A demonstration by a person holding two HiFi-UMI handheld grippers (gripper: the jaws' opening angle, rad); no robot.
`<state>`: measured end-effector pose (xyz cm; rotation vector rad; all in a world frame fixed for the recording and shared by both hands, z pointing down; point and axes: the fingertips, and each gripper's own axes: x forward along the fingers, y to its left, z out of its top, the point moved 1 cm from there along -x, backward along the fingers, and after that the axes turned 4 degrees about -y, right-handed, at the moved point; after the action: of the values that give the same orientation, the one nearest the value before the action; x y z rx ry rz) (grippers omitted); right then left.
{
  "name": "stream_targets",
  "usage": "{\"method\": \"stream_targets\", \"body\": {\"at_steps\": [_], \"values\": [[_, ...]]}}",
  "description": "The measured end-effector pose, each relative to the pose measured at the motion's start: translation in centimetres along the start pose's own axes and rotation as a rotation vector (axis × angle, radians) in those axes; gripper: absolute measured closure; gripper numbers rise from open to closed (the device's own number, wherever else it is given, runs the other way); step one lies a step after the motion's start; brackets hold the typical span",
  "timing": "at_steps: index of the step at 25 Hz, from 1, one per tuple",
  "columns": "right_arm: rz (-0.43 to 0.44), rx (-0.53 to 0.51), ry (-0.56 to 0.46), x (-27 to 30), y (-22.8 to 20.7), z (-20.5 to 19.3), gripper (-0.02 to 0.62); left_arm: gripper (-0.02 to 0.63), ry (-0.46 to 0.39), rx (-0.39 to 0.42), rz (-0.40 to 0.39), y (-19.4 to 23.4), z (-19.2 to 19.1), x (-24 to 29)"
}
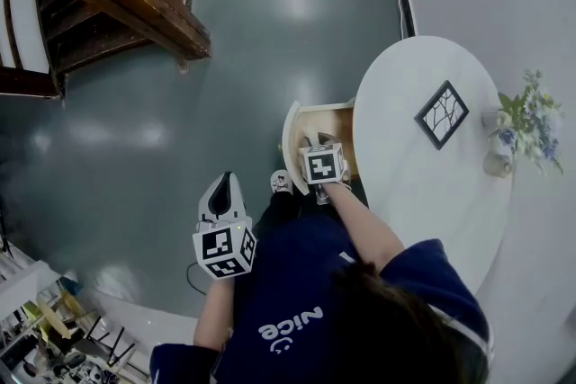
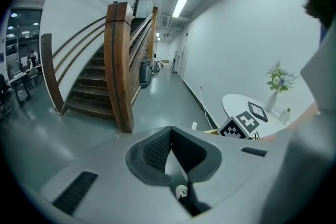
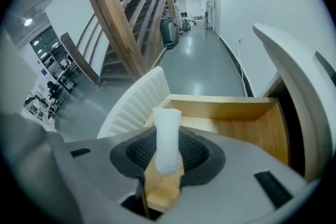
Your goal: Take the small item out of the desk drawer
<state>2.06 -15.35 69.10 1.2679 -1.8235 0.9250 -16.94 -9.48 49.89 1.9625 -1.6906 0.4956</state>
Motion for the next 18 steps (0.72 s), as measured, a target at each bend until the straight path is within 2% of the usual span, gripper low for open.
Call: {"method": "stream_targets", "body": {"at_steps": [3,7,13,16,18], "values": [[-0.001,0.003,-0.031,-1.1,0.1,0.3,0.46,0.603,-0.01,0.017,-0.026,-0.9,0.1,0.3],[0.001,-0.005,-0.048,-2.8,0.7,0.6,0.46,0.603,-0.031,0.085,-0.062,-2.3,0.7,0.8],[0.014,-0.044,-0.073,-4.8,1.6,0.8,0.46,0.603,-0.055,0.084,-0.119,-3.7,1.2,1.3],[0.011,-0.03,-0.09,-6.2,1.8,1.1,0.46,0.603,-0.07,0.088,-0.099,-3.4,1.7,1.3],[0.009,-0.011,-0.103,-6.9,1.7,1.3,0.46,0.603,-0.091,0.134,-0.069,-3.2,2.3,1.1]]}}
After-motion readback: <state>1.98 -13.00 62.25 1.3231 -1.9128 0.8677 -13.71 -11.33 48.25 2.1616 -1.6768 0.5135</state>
